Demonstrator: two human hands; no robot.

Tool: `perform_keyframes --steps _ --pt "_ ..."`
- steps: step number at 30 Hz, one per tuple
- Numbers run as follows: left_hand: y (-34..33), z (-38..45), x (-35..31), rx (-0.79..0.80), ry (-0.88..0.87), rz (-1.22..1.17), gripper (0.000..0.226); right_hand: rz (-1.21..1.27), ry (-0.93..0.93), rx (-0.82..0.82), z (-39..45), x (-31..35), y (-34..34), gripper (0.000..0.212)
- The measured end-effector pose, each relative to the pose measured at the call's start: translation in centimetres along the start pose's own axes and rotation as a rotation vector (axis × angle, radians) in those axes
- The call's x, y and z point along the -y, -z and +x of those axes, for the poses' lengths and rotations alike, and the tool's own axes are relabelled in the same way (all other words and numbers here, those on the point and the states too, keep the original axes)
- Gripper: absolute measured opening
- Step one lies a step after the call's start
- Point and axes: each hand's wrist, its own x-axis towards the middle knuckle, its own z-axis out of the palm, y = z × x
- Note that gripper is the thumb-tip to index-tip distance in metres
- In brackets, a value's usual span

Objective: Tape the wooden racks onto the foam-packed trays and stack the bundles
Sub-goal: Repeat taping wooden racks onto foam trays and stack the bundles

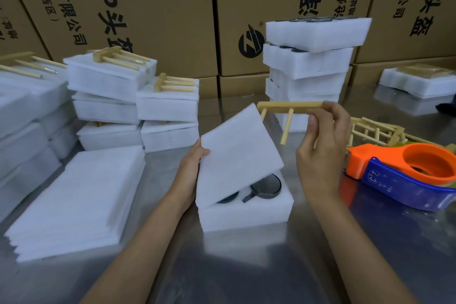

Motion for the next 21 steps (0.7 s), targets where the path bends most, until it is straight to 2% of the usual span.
perform_keyframes --steps 5,7,9,11,14,17,21 --pt "0.0 -0.1 0.0 -0.053 -0.02 0.085 0.034 -0.024 0.144 -0.129 1.6 1.6 1.7 0.018" --pt "0.0 -0.1 0.0 -0.068 -0.03 0.101 0.032 0.03 0.119 -0.177 2.3 2.1 2.3 0.02" --pt "0.1 -0.2 0.1 -0.072 -0.039 0.112 0.032 0.183 0.065 -0.189 2.9 2.5 2.6 0.019" --pt "0.1 -0.3 0.1 -0.062 -0.049 0.125 0.031 0.433 -0.09 -0.074 3.0 3.1 2.5 0.014" --pt "0.2 -0.3 0.1 -0.075 -0.05 0.142 0.023 0.778 -0.51 0.287 1.5 4.4 1.1 0.015" --pt "0.2 0.0 0.1 -0.124 -0.045 0.14 0.024 0.661 -0.724 0.562 -0.5 3.9 -0.4 0.026" --pt "0.3 0.2 0.0 -0.136 0.004 0.124 0.033 0.618 -0.797 0.579 -0.8 3.0 -0.4 0.021"
